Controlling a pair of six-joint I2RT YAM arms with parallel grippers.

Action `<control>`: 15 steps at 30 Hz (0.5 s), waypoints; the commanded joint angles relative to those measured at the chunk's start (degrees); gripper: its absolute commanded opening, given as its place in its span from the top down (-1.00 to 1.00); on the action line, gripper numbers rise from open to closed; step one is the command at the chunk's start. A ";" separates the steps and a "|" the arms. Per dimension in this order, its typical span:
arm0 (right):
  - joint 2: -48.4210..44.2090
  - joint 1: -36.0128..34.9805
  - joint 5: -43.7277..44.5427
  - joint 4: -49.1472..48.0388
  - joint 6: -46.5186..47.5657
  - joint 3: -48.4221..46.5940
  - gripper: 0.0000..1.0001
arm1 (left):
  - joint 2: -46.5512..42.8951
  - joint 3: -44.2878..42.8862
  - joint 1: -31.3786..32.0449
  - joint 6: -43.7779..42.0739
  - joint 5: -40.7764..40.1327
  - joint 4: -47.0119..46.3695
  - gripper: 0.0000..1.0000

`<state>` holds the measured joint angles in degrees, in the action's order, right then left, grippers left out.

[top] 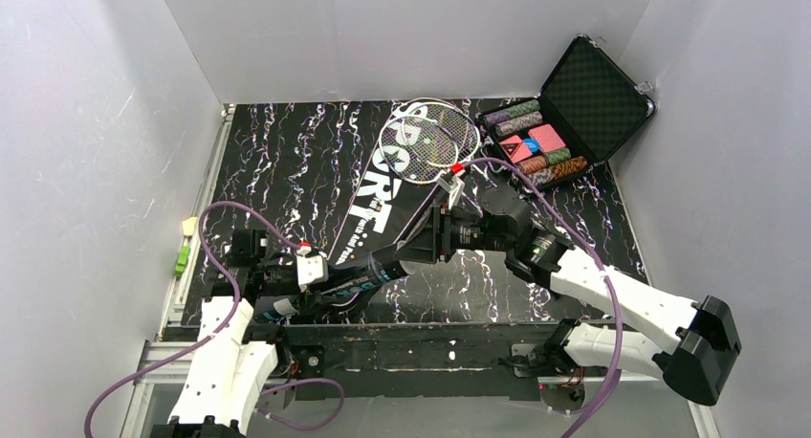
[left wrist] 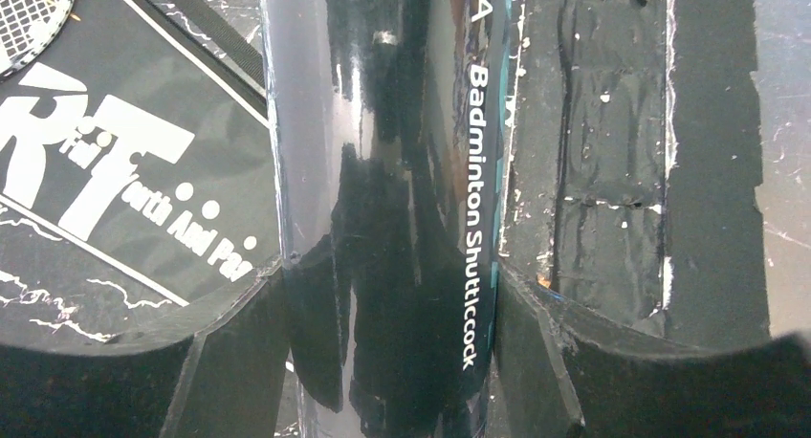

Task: Pack up the badminton gear

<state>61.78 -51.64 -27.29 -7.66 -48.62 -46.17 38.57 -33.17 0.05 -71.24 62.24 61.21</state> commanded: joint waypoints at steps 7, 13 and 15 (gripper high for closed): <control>-6.57 3.66 0.05 -4.44 -4.03 6.85 0.02 | -0.55 -2.90 0.50 1.27 12.49 -2.01 0.97; -8.90 7.59 -2.08 -2.44 -4.05 6.40 0.01 | -0.49 -2.88 0.56 -0.03 12.12 -0.98 0.97; -9.14 8.34 -2.79 -2.08 -4.03 6.26 0.01 | -0.42 -3.01 0.49 -0.05 12.25 -0.91 0.97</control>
<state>53.91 -44.91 -28.69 -9.56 -52.60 -39.29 38.65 -33.56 0.23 -70.19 68.82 60.99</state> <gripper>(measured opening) 0.492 0.630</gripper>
